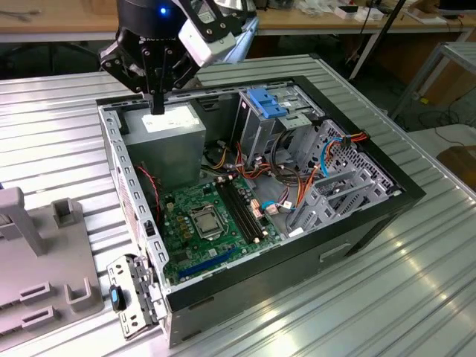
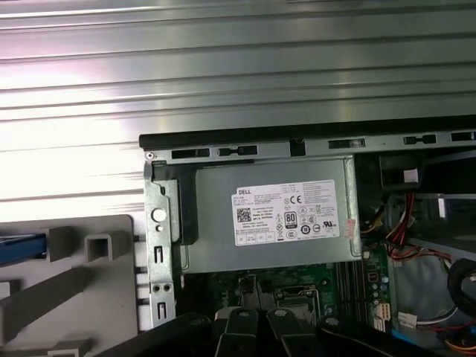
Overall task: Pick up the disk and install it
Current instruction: 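Reach for the disk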
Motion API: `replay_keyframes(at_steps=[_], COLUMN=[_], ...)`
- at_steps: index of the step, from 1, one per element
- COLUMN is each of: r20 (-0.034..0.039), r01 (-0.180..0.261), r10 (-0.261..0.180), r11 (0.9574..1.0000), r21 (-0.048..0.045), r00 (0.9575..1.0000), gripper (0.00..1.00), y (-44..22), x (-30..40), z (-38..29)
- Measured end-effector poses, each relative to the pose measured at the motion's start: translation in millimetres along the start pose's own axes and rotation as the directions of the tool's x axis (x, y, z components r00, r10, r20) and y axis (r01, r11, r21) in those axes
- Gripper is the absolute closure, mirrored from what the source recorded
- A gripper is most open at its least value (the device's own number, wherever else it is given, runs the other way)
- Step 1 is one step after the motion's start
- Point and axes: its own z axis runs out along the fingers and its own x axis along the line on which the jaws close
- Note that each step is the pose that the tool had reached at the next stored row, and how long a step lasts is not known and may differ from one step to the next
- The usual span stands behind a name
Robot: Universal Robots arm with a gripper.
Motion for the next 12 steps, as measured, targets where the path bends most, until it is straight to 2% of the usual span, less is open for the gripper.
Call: replay_keyframes(at_steps=[12], r20=[-0.0001], r01=[0.000], r10=[0.000], r11=[1.0000], r21=[0.0000], r00=[1.0000], gripper=[0.89], y=[-1.2], x=[16.5], z=[-0.5])
